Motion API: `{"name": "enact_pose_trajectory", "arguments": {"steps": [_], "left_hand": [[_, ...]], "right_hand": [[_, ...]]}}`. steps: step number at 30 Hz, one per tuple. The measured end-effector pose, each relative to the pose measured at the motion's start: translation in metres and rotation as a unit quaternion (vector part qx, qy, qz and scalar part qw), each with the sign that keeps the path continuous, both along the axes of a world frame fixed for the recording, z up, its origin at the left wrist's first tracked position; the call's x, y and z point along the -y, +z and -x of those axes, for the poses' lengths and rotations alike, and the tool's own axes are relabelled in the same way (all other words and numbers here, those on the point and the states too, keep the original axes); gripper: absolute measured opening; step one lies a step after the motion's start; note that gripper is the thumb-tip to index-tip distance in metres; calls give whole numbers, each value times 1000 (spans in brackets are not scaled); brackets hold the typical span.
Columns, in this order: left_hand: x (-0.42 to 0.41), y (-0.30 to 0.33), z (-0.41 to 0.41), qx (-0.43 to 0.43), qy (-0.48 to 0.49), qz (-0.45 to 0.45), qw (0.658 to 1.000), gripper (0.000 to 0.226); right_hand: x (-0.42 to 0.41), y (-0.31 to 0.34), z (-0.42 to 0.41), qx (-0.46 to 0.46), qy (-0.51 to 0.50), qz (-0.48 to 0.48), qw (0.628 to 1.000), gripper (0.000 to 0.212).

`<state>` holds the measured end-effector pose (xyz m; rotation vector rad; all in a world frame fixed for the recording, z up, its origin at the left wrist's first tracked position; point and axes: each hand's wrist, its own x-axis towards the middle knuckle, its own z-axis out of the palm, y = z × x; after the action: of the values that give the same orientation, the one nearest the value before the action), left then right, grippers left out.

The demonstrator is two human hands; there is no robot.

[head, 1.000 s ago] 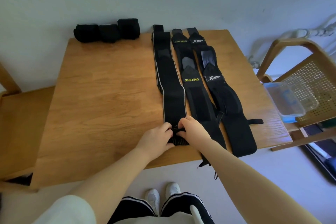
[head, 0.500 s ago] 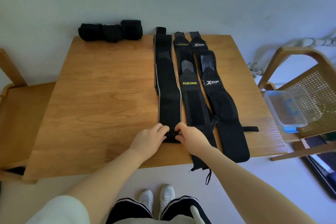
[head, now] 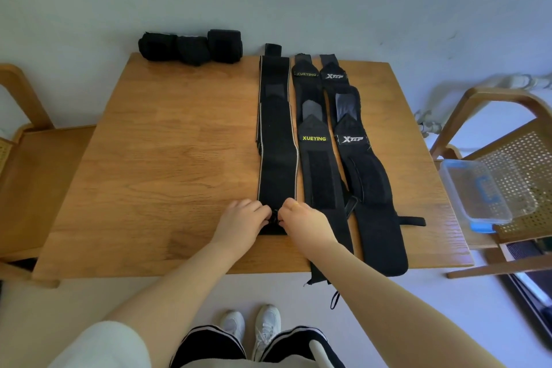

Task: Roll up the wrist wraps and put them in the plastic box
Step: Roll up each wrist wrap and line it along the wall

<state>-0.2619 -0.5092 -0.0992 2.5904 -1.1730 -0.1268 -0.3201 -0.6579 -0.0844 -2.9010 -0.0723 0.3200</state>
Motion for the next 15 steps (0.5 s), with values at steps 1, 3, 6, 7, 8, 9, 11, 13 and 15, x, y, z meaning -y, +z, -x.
{"name": "enact_pose_trajectory", "arguments": {"steps": [1,3,6,7,8,9,11,13,15], "left_hand": [[0,-1,0,3,-1,2,1000,18],[-1,-3,1,11,-7,1,1000,23],[-3,-2,2,21,-40,9,999,22],[-5,-2,2,23,-52,10,998,21],[-9,-1,2,21,-63,8,998,21],[-13,-1,2,21,-70,2,997,24],[-15,-1,2,18,-65,-8,998,28],[-11,4,3,-3,-35,-11,999,23],[-2,8,1,-34,-5,-33,999,29]], "right_hand": [[0,-1,3,3,35,19,999,25],[3,-1,9,-5,79,34,996,30],[7,3,12,-19,119,54,991,39],[7,3,11,-23,116,55,991,40],[6,2,10,-26,103,47,993,38],[5,0,7,-24,72,28,997,34],[3,-4,3,-17,-2,-20,1000,25],[1,-5,-1,-18,-49,-51,997,25],[3,-4,-5,-26,-95,-74,992,26]]}}
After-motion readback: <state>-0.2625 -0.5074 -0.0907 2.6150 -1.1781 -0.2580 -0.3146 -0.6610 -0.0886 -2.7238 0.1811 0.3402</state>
